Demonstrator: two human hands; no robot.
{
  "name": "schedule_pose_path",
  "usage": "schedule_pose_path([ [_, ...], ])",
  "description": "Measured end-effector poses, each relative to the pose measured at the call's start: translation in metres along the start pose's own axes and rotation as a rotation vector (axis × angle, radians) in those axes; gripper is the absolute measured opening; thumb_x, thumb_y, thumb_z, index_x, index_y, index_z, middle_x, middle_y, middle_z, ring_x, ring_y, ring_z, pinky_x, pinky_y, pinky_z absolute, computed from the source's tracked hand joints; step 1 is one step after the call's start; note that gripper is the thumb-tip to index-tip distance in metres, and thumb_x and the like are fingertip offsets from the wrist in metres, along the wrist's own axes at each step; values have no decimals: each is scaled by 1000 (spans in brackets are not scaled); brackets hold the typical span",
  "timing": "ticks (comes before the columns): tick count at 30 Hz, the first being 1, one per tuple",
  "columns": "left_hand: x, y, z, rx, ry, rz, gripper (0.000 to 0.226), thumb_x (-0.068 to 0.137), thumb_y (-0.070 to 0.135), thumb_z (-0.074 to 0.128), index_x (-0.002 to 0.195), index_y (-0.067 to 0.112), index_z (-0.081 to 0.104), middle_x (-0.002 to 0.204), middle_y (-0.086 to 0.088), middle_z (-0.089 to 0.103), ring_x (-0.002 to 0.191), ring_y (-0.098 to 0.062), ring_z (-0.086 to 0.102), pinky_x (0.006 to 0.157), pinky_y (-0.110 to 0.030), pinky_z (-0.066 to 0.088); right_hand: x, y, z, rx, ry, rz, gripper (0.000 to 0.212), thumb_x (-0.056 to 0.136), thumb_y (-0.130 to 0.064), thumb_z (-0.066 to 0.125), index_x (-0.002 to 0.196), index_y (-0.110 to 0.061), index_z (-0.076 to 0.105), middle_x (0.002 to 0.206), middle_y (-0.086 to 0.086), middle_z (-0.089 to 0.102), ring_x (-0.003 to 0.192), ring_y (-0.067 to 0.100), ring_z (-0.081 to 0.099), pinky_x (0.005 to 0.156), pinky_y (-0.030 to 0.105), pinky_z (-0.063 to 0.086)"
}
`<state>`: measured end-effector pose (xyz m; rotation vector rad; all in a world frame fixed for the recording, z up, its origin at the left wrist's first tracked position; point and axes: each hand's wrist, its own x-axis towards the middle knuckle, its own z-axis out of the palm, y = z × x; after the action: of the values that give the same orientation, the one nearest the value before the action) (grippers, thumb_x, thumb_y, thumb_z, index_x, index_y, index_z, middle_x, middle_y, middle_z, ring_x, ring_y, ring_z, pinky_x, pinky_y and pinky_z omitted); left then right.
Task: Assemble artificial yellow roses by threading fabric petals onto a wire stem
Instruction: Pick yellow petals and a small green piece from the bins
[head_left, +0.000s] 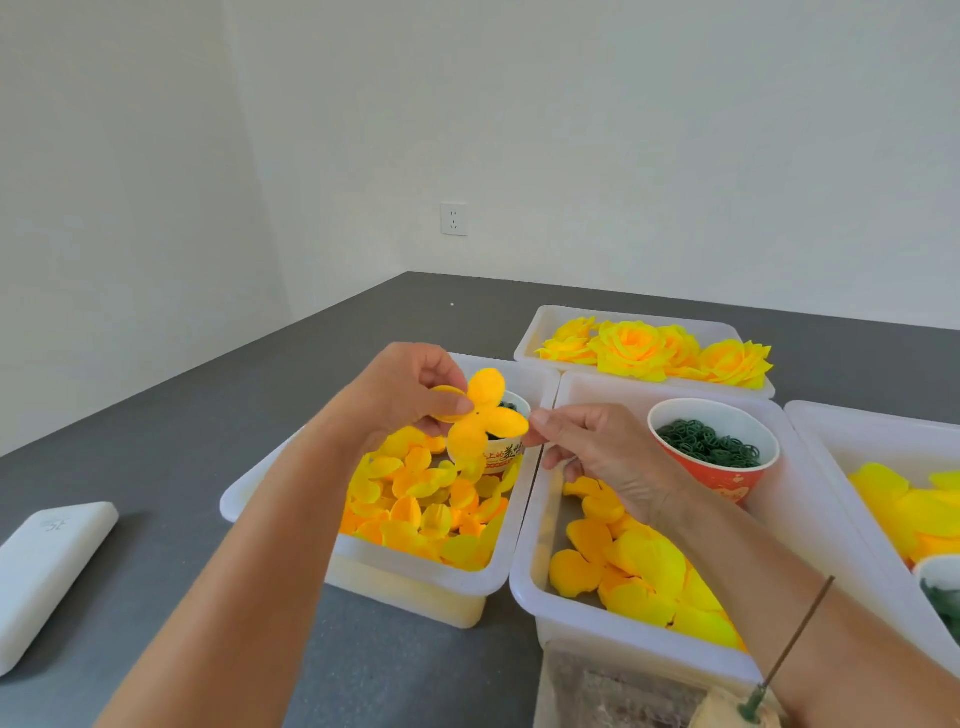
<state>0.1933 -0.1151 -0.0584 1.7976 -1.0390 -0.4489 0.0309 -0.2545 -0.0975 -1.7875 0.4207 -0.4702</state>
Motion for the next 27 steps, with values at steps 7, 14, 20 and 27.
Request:
schedule_pose_path([
  [7, 6, -12, 26, -210, -59, 34, 18, 76, 5, 73, 88, 16, 64, 74, 2, 69, 59, -8, 62, 52, -18, 49, 5, 3, 2, 170, 43, 119, 13, 91, -10, 58, 84, -7, 68, 72, 11, 66, 56, 11, 55, 45, 17, 43],
  [14, 1, -16, 46, -215, -136, 66, 7, 83, 13, 66, 88, 10, 71, 57, 6, 60, 49, -4, 51, 47, -17, 41, 1, 5, 6, -203, 173, -29, 15, 91, -12, 58, 81, -6, 67, 58, 0, 60, 45, 6, 51, 45, 18, 42],
  [20, -2, -16, 51, -367, -83, 56, 33, 86, 29, 61, 78, -3, 68, 60, -8, 63, 48, -15, 54, 44, -21, 41, -1, 3, 10, 36, 179, -107, 13, 90, -8, 58, 81, -8, 66, 53, -6, 60, 48, 3, 52, 49, 16, 46],
  [27, -1, -21, 62, -178, -56, 147, 29, 88, 24, 63, 82, -4, 65, 53, -2, 55, 46, -13, 50, 41, -20, 41, -3, 4, 10, 41, 149, -134, 17, 88, -18, 61, 84, -3, 67, 67, 8, 64, 60, 11, 57, 57, 31, 50],
])
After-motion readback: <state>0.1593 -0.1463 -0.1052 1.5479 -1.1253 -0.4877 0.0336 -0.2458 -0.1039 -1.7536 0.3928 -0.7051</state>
